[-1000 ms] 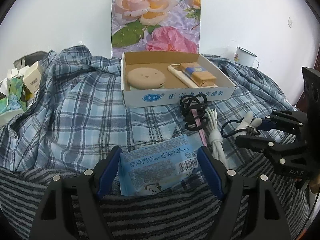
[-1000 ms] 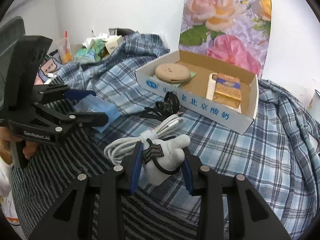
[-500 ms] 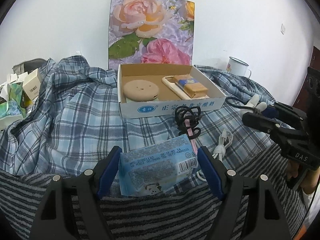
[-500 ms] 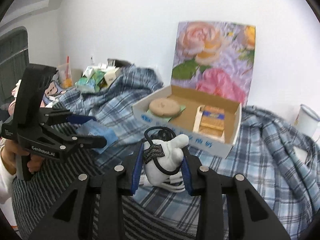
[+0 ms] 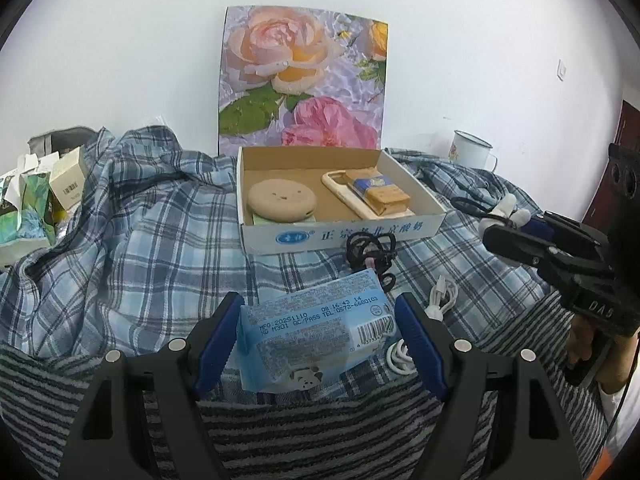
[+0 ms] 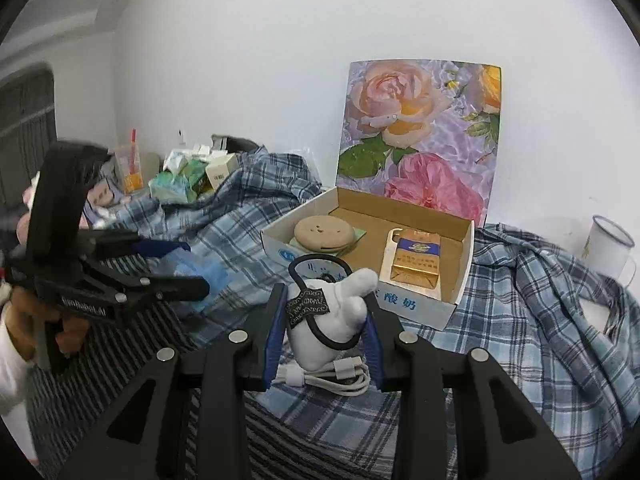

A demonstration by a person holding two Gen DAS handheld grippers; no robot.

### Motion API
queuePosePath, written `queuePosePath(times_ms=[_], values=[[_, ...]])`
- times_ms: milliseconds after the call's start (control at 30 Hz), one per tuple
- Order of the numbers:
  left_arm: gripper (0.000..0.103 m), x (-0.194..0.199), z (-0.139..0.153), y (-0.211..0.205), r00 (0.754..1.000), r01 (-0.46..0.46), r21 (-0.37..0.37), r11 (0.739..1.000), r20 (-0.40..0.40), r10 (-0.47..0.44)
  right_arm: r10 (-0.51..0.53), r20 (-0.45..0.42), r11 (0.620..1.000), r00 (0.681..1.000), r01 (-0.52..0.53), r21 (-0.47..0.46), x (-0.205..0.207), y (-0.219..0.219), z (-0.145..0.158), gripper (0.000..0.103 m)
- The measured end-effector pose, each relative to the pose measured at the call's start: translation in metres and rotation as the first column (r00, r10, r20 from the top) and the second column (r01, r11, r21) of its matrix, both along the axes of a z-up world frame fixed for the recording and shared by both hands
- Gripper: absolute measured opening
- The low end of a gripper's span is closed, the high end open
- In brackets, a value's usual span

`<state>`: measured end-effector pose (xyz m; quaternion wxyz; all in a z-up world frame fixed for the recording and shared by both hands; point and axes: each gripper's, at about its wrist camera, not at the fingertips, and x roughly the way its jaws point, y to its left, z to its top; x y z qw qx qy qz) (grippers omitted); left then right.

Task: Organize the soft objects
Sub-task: 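Lift the wipe pack and glove toy and carry them over the box with both grippers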

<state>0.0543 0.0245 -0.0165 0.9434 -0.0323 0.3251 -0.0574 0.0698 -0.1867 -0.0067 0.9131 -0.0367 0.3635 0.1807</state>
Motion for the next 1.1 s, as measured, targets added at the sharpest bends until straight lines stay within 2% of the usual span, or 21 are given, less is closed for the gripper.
queuePosePath(times_ms=[133, 267, 367, 600, 933, 1100], values=[[0.079, -0.003, 0.009, 0.000, 0.999, -0.015, 0.007, 1.000, 0.031, 0.014, -0.013, 0.020, 1.000, 1.000, 0.012, 0.016, 0.001, 0.001, 0.016, 0.034], [0.079, -0.006, 0.025, 0.000, 0.996, -0.067, 0.052, 0.996, 0.067, 0.063, -0.021, 0.042, 1.000, 0.999, 0.020, 0.012, -0.001, 0.006, 0.038, 0.034], [0.079, -0.010, 0.042, 0.003, 0.994, -0.059, 0.023, 0.998, 0.092, 0.056, -0.017, 0.080, 1.000, 0.997, 0.017, 0.004, -0.004, 0.010, 0.058, 0.034], [0.079, -0.021, 0.086, 0.000, 0.982, -0.072, 0.028, 0.997, 0.175, 0.066, -0.045, 0.149, 0.998, 0.988, 0.052, -0.044, -0.005, 0.017, 0.101, 0.034], [0.079, -0.025, 0.143, -0.006, 0.960, -0.070, 0.010, 0.998, 0.272, 0.064, -0.023, 0.303, 0.999, 0.953, 0.029, -0.015, -0.001, 0.027, 0.156, 0.034], [0.079, -0.020, 0.166, -0.010, 0.949, -0.066, 0.015, 0.998, 0.311, 0.058, -0.021, 0.348, 1.000, 0.937, 0.025, -0.009, 0.009, 0.033, 0.178, 0.034]])
